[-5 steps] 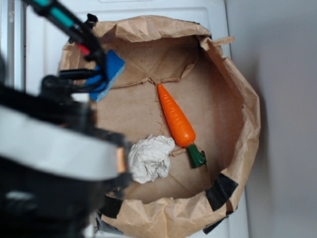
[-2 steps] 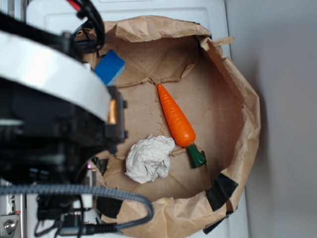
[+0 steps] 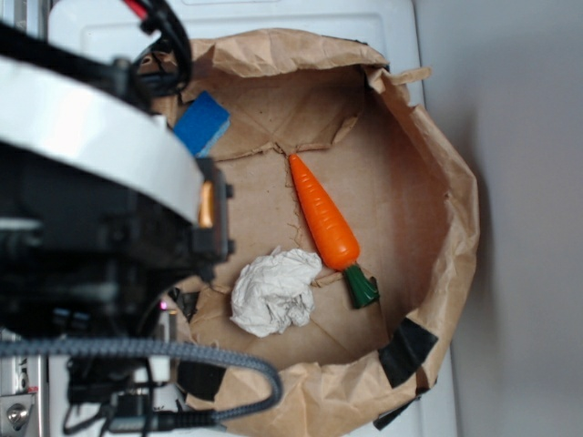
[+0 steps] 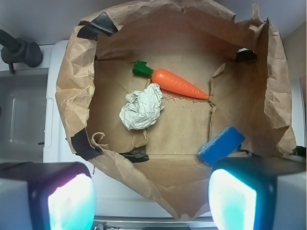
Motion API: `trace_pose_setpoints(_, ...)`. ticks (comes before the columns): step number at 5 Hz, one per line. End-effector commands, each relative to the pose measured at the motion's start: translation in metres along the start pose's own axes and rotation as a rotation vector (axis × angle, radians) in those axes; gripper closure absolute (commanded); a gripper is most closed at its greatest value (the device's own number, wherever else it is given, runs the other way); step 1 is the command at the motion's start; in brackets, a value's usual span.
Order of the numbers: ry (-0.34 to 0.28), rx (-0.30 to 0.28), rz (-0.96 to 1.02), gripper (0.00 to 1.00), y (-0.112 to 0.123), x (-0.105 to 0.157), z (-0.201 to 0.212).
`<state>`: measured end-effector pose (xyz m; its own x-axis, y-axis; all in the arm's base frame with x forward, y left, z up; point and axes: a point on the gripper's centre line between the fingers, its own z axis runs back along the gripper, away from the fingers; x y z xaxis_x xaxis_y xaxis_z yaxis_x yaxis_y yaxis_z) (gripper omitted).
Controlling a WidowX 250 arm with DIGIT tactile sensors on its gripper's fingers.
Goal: Grab the white paper.
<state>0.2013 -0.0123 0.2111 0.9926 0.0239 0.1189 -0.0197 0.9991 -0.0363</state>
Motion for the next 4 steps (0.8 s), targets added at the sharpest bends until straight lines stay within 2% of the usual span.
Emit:
trace_pose_setpoints(1, 0.002, -0.037, 0.17, 0.0, 0.015, 0.027, -0.016)
trace_pose_setpoints(2, -0.006, -0.072, 0.322, 0.0, 0.024, 0.043, -0.035)
trace_pose_setpoints(3, -0.027, -0.102, 0.565, 0.0, 0.032, 0.054, -0.058)
trace_pose_setpoints(4, -0.071, -0.074, 0.632, 0.0, 0.028, 0.063, -0.086)
